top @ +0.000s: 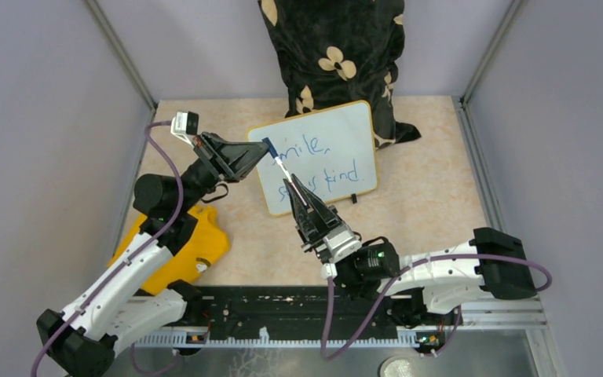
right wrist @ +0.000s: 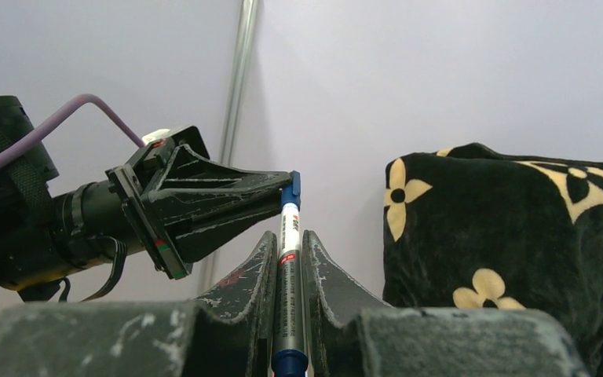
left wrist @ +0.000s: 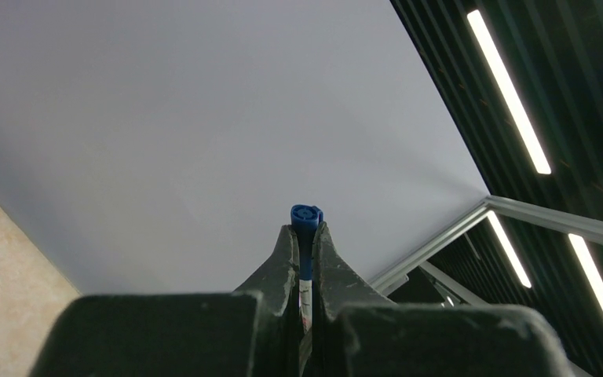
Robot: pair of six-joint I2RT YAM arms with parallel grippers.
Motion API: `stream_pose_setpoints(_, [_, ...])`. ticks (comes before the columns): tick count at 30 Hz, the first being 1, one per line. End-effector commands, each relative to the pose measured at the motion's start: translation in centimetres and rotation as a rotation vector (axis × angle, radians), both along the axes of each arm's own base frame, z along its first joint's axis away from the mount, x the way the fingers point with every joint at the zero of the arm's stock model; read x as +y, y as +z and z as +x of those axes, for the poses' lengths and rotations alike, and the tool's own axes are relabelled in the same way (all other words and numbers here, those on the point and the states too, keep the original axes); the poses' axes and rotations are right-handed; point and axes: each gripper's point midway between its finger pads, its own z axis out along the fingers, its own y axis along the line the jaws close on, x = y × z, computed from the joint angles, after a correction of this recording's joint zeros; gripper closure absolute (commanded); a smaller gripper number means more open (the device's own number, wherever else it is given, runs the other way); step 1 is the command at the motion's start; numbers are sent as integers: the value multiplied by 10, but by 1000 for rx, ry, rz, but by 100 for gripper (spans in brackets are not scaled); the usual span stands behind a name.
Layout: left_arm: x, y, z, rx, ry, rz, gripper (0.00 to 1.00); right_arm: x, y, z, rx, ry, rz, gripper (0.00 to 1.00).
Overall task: Write a sentence on the whiteboard
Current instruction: Close the whiteboard marker at the center of the board.
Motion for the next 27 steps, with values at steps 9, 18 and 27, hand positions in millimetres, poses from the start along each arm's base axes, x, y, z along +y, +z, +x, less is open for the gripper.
stream_pose_setpoints(9, [-26,-7,-26,-44,-99,29,100,-38,44,1,-25,-19,235,100])
stream_pose_setpoints(18, [-37,-13,-32,-54,-118,60,100,-39,43,2,-20,-30,230,100])
stream_pose_setpoints(27, [-60,-34,-47,-28,-178,91,100,-42,44,6,-22,-42,233,100])
